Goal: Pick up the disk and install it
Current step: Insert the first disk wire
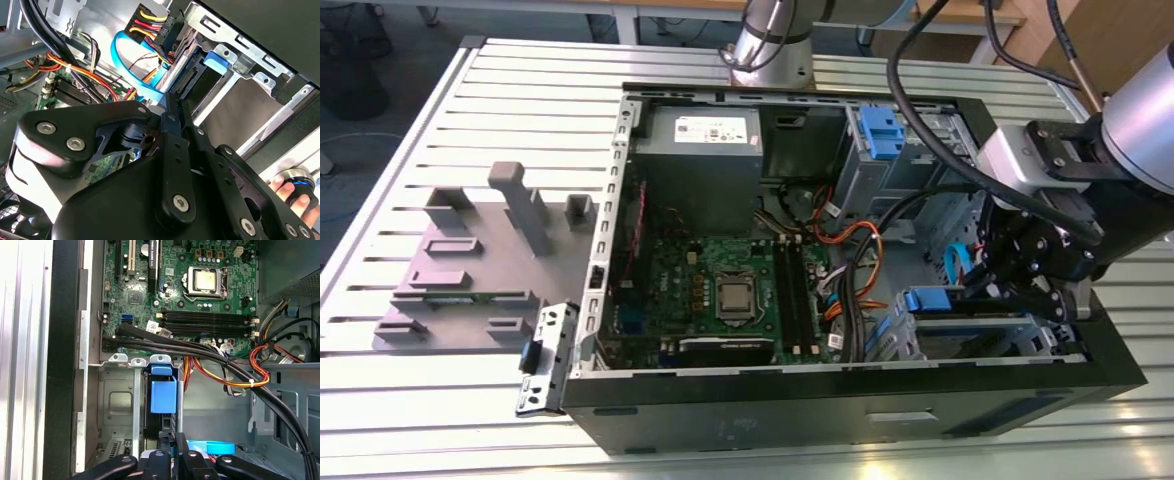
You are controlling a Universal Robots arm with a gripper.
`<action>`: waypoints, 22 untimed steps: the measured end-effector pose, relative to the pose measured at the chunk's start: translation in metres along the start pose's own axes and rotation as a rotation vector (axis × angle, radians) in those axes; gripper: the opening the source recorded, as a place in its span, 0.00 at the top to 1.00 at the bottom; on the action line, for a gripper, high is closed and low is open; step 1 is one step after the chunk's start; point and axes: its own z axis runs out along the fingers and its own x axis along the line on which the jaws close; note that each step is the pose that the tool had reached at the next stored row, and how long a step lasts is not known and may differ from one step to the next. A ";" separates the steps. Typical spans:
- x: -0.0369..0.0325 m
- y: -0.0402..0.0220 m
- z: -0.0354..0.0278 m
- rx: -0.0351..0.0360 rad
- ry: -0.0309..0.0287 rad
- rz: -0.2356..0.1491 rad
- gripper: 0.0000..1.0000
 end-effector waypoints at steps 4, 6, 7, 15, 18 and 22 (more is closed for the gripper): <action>0.0001 0.0000 0.0001 0.0000 0.0000 0.000 0.76; 0.0000 0.0000 0.0000 0.0000 0.0002 0.000 0.76; 0.0000 0.0000 0.0000 0.0000 0.0003 0.000 0.76; -0.0020 0.0009 -0.0221 0.0000 -0.0007 0.000 0.76; -0.0021 0.0006 -0.0229 -0.0003 -0.0018 0.000 0.76; -0.0040 -0.0002 -0.0229 -0.0028 -0.0031 0.000 0.78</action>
